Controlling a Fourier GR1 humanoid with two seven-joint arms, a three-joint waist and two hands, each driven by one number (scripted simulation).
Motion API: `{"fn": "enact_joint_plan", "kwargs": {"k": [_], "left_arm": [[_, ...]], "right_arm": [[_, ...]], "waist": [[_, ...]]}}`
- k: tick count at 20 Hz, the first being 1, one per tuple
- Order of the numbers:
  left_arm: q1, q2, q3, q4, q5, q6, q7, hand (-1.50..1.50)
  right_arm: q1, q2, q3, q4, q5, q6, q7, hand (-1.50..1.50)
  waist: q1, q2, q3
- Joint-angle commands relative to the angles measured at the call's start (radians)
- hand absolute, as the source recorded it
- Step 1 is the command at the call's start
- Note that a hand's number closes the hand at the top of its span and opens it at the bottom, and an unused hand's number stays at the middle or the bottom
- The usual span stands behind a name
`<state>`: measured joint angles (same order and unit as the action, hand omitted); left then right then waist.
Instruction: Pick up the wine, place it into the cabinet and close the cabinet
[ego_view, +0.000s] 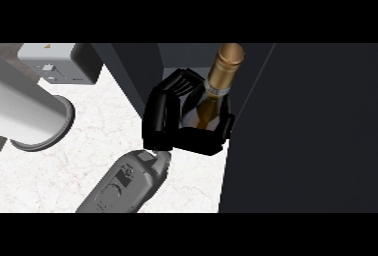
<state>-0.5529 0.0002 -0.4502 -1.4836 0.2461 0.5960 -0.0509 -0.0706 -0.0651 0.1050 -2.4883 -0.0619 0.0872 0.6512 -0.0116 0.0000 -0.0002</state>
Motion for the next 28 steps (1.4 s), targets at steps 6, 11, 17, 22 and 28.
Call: {"fn": "enact_joint_plan", "kwargs": {"k": [6,11,17,22,28], "left_arm": [[0.011,0.000,-0.039,0.155,0.102,0.023,-0.179,1.50],[-0.080,0.000,-0.043,0.302,0.078,0.076,-0.225,1.50],[0.043,0.016,0.011,0.249,0.006,-0.024,-0.262,1.50],[-0.044,0.005,0.068,0.350,0.045,-0.019,-0.283,1.50],[-0.087,0.000,0.099,0.522,0.171,-0.024,-0.468,1.50]], "right_arm": [[0.082,-0.008,-0.043,-0.147,-0.114,0.020,0.029,-1.50],[0.020,-0.006,-0.051,-0.092,-0.090,0.009,0.022,-1.50],[0.048,-0.005,-0.074,-0.075,-0.091,0.015,-0.017,-1.50],[0.008,0.004,-0.014,-0.123,-0.037,-0.007,0.073,-1.50],[-0.022,0.008,-0.037,-0.041,-0.057,0.003,0.006,-1.50]], "waist": [[-0.007,0.000,0.001],[-0.007,0.001,0.000],[0.007,-0.001,0.001],[0.005,-0.001,0.000],[-0.005,0.002,0.000]]}}
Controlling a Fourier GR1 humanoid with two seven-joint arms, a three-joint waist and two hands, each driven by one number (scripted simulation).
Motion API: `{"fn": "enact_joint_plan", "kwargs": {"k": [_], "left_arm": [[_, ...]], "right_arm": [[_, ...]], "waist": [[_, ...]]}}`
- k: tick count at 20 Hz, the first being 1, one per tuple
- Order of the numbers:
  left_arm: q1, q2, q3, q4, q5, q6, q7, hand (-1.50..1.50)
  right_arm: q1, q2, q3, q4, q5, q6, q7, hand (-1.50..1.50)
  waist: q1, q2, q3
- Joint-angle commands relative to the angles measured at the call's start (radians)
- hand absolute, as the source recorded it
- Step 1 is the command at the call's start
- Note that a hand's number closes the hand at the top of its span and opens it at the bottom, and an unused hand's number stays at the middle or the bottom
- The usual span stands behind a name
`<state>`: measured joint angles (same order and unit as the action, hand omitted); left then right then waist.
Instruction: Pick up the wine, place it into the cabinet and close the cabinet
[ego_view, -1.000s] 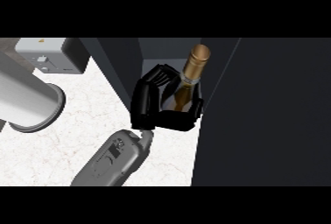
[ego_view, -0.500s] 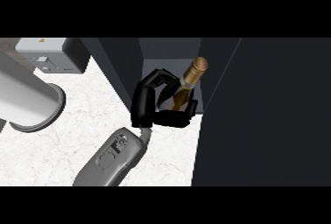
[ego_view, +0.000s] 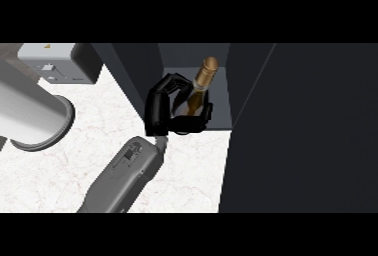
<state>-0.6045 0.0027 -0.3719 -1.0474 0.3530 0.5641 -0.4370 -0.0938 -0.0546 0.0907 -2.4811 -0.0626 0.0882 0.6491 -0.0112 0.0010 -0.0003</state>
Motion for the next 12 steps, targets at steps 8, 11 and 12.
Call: {"fn": "enact_joint_plan", "kwargs": {"k": [8,11,12], "left_arm": [[-0.164,-0.002,0.087,0.206,0.070,-0.084,0.002,1.50],[-0.156,-0.003,0.111,0.219,0.082,-0.096,-0.012,1.50],[-0.231,-0.003,0.147,0.334,0.096,-0.122,-0.025,1.50]], "right_arm": [[0.012,0.003,0.003,-0.081,-0.034,-0.008,0.050,-1.50],[0.056,-0.015,0.021,-0.184,-0.051,-0.001,0.120,-1.50],[0.025,0.006,-0.031,-0.055,-0.079,0.005,-0.001,-1.50]], "waist": [[-0.006,0.001,0.000],[-0.010,-0.001,0.000],[-0.014,0.004,0.000]]}}
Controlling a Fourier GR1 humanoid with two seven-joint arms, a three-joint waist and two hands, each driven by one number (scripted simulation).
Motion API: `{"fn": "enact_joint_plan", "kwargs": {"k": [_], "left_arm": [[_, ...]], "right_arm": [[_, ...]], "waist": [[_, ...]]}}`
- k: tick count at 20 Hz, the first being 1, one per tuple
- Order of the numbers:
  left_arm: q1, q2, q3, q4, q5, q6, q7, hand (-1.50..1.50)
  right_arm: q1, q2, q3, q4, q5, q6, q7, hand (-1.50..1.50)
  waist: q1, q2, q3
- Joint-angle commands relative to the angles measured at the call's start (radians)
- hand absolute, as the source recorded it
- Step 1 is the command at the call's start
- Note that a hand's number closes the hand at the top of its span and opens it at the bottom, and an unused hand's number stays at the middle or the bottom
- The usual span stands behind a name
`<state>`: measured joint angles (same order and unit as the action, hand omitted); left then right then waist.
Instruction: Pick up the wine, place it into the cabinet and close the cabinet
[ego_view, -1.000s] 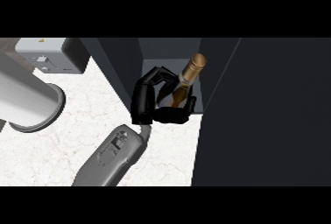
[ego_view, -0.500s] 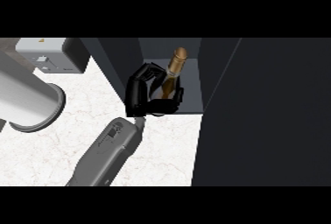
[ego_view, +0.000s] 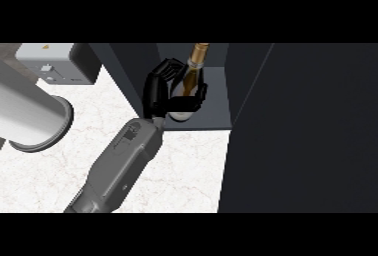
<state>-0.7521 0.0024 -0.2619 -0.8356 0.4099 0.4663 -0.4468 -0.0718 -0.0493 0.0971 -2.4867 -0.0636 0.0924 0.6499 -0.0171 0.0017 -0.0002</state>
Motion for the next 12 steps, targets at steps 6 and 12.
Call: {"fn": "enact_joint_plan", "kwargs": {"k": [6,12], "left_arm": [[-0.134,-0.002,0.059,0.251,0.027,-0.032,-0.078,1.50],[-0.232,-0.002,0.132,0.367,-0.032,-0.021,-0.151,1.50]], "right_arm": [[0.051,0.029,0.059,-0.079,0.003,-0.005,0.001,-1.50],[0.063,0.013,-0.019,-0.018,-0.062,0.043,-0.084,-1.50]], "waist": [[-0.009,0.003,0.000],[-0.010,0.005,0.000]]}}
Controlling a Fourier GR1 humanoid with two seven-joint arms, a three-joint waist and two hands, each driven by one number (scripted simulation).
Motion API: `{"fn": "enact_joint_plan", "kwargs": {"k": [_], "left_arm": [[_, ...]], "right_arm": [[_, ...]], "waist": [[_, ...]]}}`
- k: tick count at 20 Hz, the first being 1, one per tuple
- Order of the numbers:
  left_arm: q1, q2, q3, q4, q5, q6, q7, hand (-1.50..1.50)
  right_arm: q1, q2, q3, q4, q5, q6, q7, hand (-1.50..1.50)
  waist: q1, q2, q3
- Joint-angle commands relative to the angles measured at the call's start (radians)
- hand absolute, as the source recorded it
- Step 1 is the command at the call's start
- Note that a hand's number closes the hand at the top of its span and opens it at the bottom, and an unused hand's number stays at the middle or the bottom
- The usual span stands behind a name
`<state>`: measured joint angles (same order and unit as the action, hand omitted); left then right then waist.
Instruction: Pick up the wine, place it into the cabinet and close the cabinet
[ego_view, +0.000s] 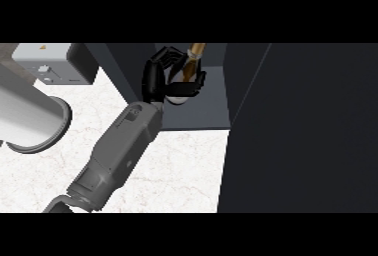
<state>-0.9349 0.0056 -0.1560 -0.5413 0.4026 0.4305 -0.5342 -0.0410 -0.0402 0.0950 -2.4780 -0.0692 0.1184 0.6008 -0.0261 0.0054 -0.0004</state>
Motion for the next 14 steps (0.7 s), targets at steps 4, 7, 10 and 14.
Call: {"fn": "enact_joint_plan", "kwargs": {"k": [4,7,10,14], "left_arm": [[-0.085,-0.005,0.024,0.134,0.029,0.037,-0.127,1.50],[-0.167,0.005,0.062,0.178,0.012,0.067,-0.091,1.50],[-0.147,-0.005,0.035,0.213,0.049,0.077,-0.159,1.50],[-0.202,-0.005,0.117,0.297,0.055,0.022,-0.151,1.50]], "right_arm": [[0.049,0.002,0.002,-0.042,-0.075,0.023,-0.009,-1.50],[0.019,0.007,0.012,-0.082,-0.052,-0.005,0.053,-1.50],[0.040,-0.003,-0.018,-0.087,-0.116,0.024,0.023,-1.50],[0.038,0.011,0.012,-0.066,-0.053,0.009,0.020,-1.50]], "waist": [[-0.011,0.003,0.000],[-0.007,0.002,0.000],[-0.028,0.005,0.001],[-0.025,0.008,0.000]]}}
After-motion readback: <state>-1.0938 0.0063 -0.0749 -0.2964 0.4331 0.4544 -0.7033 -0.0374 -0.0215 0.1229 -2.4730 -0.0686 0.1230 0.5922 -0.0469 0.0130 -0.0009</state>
